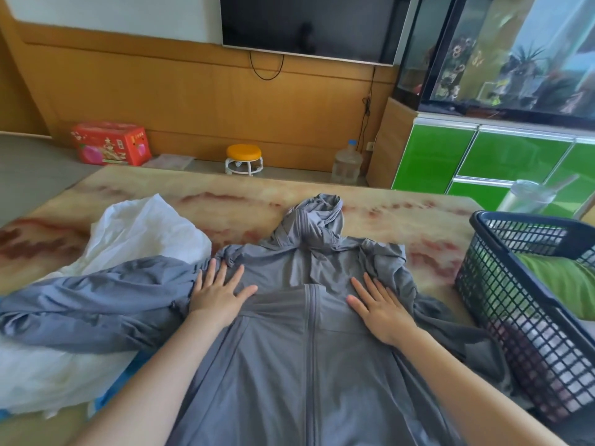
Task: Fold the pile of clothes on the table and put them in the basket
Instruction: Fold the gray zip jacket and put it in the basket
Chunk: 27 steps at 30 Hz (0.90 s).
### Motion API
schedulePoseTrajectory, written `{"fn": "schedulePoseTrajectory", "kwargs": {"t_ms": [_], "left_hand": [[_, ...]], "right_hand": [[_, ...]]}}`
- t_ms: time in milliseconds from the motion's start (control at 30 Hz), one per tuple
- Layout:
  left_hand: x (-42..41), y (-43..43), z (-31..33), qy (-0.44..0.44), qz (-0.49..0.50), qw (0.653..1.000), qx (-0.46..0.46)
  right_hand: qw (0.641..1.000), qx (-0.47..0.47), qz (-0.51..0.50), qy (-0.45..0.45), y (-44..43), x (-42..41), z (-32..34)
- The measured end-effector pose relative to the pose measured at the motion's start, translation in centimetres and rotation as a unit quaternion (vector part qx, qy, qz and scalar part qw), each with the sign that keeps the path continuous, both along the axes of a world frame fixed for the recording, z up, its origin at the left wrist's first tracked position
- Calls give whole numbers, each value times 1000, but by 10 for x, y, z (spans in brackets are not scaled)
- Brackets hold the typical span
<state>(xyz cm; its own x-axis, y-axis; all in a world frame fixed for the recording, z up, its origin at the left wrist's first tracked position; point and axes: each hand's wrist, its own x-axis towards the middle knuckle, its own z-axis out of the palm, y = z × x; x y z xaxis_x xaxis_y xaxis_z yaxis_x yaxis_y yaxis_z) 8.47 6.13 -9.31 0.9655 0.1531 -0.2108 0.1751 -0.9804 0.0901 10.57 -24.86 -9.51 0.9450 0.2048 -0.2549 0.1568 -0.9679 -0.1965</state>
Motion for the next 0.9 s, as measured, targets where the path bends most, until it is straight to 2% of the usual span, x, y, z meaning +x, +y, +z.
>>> {"fn": "schedulePoseTrajectory", "kwargs": {"t_ms": [100,133,200,233,267,333,400,467,567,633,700,767,833,900], "left_hand": [[20,1,4,-6,28,999,21],[25,-2,5,-49,27,998,37],[33,-13,11,-221,5,974,51],[41,-18,12,-290,-7,957,32],[49,-23,15,-311,-11,950,-7],[66,-28,17,-230,4,969,-90],[82,-30,16,-127,26,989,-66],[95,-26,11,-100,30,994,-21],[113,-23,2,-127,40,989,-62],[120,-25,0,-211,40,971,-104],[126,-27,6,-307,80,936,-156],[137,-29,11,-386,88,908,-136],[145,-35,7,-378,72,919,-89],[147,-44,-2,-323,84,939,-87]], "right_hand": [[1000,21,-9,4,5,18,7],[999,42,-7,-27,6,25,12],[990,68,1,-120,7,40,25],[986,58,7,-156,7,48,31],[984,34,12,-176,6,57,34],[986,-17,8,-168,3,74,37],[992,-22,-25,-126,0,91,35],[993,-19,-47,-103,-5,109,29],[993,18,-60,-102,-5,131,26],[988,19,-58,-142,0,139,29],[962,17,-90,-256,0,150,31],[926,22,-152,-345,-1,157,32],[930,-11,-167,-329,-2,161,25],[949,-43,-164,-265,-1,161,12]]}}
